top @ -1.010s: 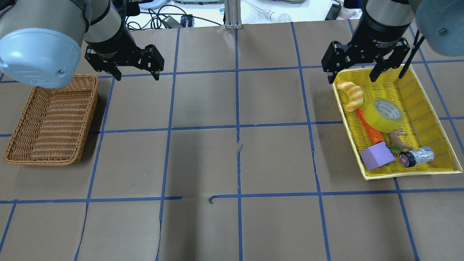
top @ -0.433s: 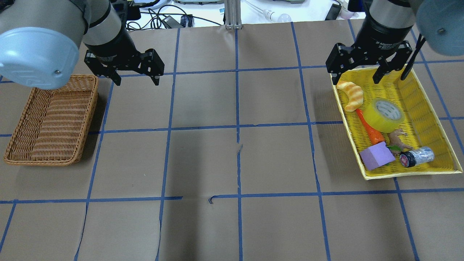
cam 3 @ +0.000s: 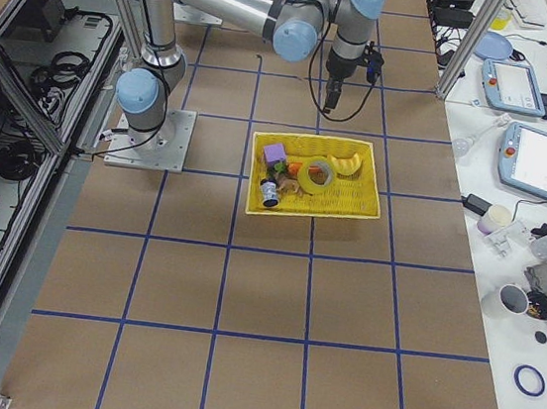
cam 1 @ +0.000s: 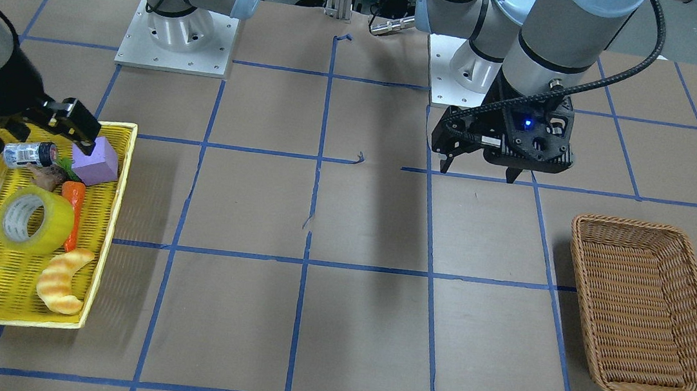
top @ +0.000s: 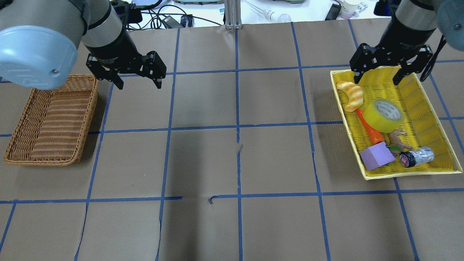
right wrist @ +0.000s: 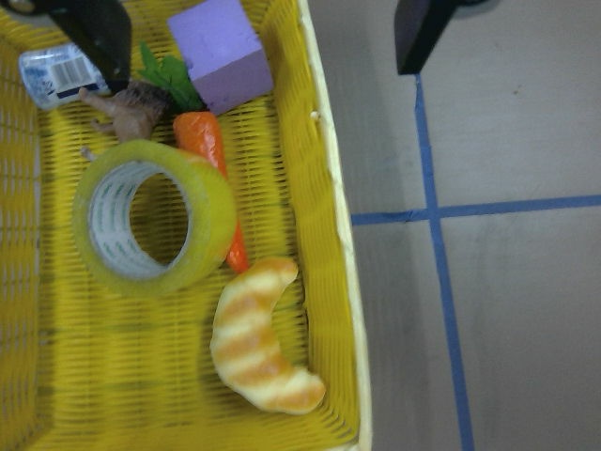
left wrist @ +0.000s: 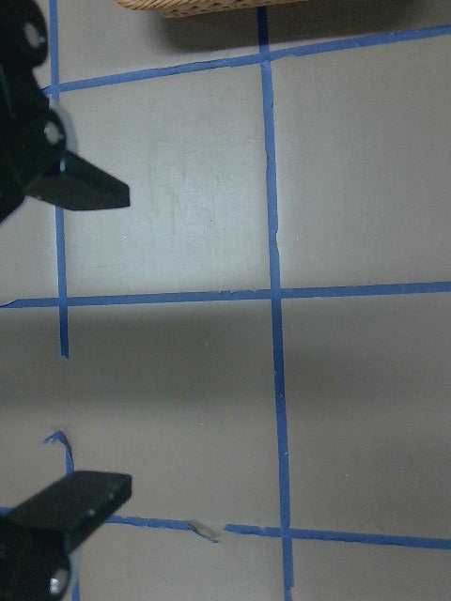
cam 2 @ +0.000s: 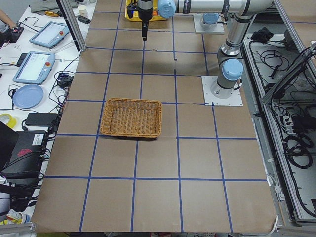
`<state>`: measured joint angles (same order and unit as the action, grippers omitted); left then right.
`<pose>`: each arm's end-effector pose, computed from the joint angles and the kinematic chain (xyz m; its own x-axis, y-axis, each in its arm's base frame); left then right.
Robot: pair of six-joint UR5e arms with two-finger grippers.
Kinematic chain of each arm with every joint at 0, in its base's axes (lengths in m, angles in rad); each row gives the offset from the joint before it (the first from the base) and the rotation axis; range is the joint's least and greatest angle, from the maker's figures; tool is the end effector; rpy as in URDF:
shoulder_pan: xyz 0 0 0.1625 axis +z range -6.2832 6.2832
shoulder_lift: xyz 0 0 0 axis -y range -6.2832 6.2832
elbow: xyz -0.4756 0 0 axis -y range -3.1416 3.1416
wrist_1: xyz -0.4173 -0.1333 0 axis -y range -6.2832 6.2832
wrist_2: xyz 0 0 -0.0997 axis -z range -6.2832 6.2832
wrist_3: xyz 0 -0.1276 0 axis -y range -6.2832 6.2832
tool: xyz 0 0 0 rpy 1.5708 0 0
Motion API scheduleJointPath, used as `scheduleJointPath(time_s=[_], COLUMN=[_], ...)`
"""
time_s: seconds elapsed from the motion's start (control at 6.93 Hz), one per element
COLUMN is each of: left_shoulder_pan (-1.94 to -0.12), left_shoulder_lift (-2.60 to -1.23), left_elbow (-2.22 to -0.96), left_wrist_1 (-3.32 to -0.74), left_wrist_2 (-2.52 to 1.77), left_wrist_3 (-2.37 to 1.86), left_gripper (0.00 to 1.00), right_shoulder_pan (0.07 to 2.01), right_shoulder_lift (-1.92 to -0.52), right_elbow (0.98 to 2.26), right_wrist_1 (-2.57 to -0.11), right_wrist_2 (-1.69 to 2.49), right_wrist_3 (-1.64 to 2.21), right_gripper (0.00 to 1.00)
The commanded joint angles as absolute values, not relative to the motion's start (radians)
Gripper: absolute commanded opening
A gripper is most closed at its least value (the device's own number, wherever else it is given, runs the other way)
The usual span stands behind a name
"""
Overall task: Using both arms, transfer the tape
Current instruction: 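Lower the right gripper into the yellow basket onto the yellow tape roll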
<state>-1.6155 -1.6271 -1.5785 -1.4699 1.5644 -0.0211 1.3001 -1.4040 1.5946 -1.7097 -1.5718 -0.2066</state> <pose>-0.1585 -0.5410 0.4868 -0.9997 0.0239 0.0072 0.0236 0.9990 -0.0367 -0.0272 -0.5961 0.4199 -0.9979 0.0643 -0.0096 0.0637 0.9967 0.0508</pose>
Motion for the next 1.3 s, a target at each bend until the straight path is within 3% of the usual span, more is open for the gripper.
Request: scheduleJointPath(time_s=[0.0, 0.72, 1.01, 1.15], left_shoulder_pan=[-1.614, -1.612, -1.612, -1.612], left_shoulder_lift=[-1.628, -1.631, -1.632, -1.632], left_elbow=[-1.578, -1.578, -1.580, -1.580], left_wrist_1=[-1.470, -1.470, -1.470, -1.470], left_wrist_2=[1.568, 1.565, 1.560, 1.563], left_wrist_3=[-0.017, -0.017, -0.017, -0.017], left_gripper=[1.00, 1.00, 1.00, 1.00], right_shoulder_pan=[1.238, 1.229, 1.227, 1.229], right_shoulder_lift=[-1.289, -1.152, -1.154, -1.158], right_elbow=[1.658, 1.726, 1.755, 1.747], right_wrist_1=[-1.909, -2.005, -1.996, -1.994], right_wrist_2=[-1.571, -1.588, -1.580, -1.589], right_wrist_3=[-0.268, -0.253, -0.175, -0.175], right_gripper=[1.00, 0.98, 0.41, 0.02])
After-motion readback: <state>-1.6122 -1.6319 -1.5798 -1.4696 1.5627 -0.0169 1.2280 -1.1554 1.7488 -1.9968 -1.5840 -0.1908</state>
